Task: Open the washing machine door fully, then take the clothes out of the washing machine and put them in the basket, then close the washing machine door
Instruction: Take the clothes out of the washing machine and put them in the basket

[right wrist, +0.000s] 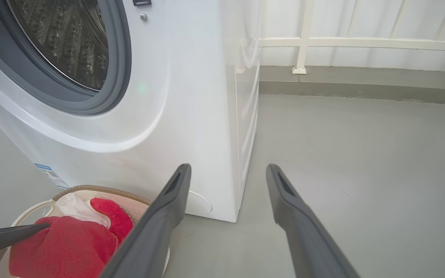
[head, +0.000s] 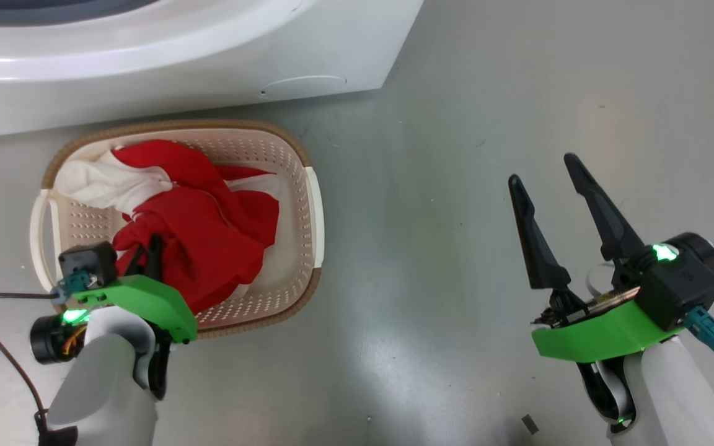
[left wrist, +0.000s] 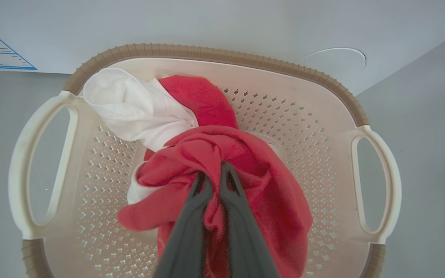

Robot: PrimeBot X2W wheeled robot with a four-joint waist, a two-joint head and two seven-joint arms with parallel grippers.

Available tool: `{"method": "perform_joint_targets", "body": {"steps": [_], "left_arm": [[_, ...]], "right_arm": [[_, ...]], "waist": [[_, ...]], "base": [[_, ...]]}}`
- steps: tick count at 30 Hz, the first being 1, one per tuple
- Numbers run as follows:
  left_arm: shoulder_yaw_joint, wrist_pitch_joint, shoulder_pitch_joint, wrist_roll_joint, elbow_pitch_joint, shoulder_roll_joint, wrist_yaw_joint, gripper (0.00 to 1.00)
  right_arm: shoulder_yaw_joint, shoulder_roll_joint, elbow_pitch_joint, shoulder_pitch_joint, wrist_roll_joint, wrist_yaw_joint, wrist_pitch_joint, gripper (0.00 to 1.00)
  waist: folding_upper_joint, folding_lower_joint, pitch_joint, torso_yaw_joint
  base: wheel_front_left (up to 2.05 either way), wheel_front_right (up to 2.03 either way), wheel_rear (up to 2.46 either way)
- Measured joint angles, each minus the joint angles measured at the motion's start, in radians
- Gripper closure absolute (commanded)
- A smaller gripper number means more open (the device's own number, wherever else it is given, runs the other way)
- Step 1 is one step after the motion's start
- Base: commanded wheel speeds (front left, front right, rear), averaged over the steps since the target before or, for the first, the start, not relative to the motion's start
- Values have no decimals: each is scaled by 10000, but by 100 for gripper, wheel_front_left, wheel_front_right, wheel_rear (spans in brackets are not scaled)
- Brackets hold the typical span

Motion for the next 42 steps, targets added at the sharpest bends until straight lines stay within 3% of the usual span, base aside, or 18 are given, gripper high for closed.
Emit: {"method": "perform_joint_targets", "body": {"steps": [6, 7, 8, 9, 10, 11, 18, 42], "left_arm": [[186, 0, -134, 86, 157, 69, -2, 100], [201, 0, -166, 115, 171, 67, -48, 75], [221, 0, -174, 142, 188, 67, -82, 58], [234, 0, -174, 142, 240, 65, -88, 49], [240, 0, -174, 144, 301, 65, -90, 5], [253, 0, -174, 144, 330, 65, -119, 0], [167, -2, -141, 468, -221, -4, -351, 0], [288, -31, 2707, 679, -5173, -280, -525, 0]], "right_arm": [[29, -2, 25, -221, 0, 0, 0, 0], [27, -2, 38, -246, 0, 0, 0, 0], [27, -2, 42, -266, 0, 0, 0, 0], [27, -2, 48, -267, 0, 0, 0, 0], [27, -2, 63, -267, 0, 0, 0, 0], [27, -2, 82, -267, 0, 0, 0, 0], [21, -4, 228, -266, 0, 0, 0, 0], [-247, -4, 593, 383, 59, 0, 0, 0]], "waist": [[0, 0, 125, -30], [0, 0, 116, -30], [0, 0, 100, -30], [0, 0, 78, -29], [0, -1, 54, -28], [0, 0, 27, -25], [0, 0, -312, 53], [0, 0, -2308, 648]], "base": [[0, 0, 0], [0, 0, 0], [0, 0, 0], [0, 0, 0], [0, 0, 0], [0, 0, 0], [0, 0, 0], [0, 0, 0]]}}
